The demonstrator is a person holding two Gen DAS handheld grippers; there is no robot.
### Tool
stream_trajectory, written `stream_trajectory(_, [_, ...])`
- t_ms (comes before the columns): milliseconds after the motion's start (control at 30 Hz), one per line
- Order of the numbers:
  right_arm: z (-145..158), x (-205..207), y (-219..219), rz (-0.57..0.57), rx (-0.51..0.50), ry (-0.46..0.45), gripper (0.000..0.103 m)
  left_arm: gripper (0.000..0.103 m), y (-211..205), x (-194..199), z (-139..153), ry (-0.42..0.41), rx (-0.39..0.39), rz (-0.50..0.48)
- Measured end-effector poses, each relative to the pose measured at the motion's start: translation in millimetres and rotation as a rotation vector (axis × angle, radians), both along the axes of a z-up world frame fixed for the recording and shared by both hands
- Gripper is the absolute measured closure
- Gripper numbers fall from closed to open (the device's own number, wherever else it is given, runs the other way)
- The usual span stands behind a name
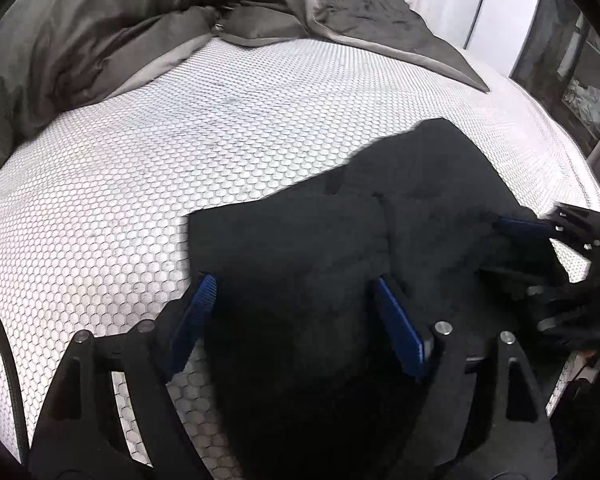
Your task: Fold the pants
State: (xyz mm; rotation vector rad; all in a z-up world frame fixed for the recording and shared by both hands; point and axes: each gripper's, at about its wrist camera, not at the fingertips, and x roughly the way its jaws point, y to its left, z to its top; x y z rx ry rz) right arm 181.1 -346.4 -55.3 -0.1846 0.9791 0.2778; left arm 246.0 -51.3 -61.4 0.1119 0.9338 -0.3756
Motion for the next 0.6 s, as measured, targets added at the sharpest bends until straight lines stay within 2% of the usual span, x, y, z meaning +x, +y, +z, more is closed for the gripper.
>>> stream_trajectory(100, [8.8,-16.3,-31.7,0.024,0.144,-0.006,0.047,0.018,18.0,-0.3,-1.3,0.026,-0.049,0.046])
stream_trajectory(167, [16.2,-24.3,-47.0,0.004,0.19,-0.031,0.047,0.018,23.6,-2.0,1.3,0.016,-0.037,0.077])
stream_trajectory(267, [25.1,-34.4,-66.4,-0.015,0.224,-0.066,0.046,0.028,35.1,-10.4,11.4,0.006,-0.056,0.109])
stream_trajectory(300, [27.3,-38.5,-79.5,-0.053,0.235,-0.077,0.046,0.028,39.7,-13.9,14.9,0.002,-0.079,0.113])
stream_trajectory(367, [25.4,-44.0,-110.0,-0.154,0.32,-0.073,0.046,0.03,45.1,-18.0,16.5,-0.017,-0.105,0.132])
stream_trajectory(467, [7.9,-29.3,-143.4,-0.255,0.437,0.008,0.047,0.041,46.4,-11.8,4.5,0.024,-0.139,0.138])
stream_trajectory(533, [-3.1,-17.4,-149.2,-0.261,0.526,0.047,0.052,0.044,47.3,-7.0,-4.9,0.05,-0.168,0.136])
stream_trajectory(600, [-7.4,-5.1,-144.9,-0.241,0.534,0.062,0.068,0.044,48.6,-6.2,-7.6,0.054,-0.179,0.135])
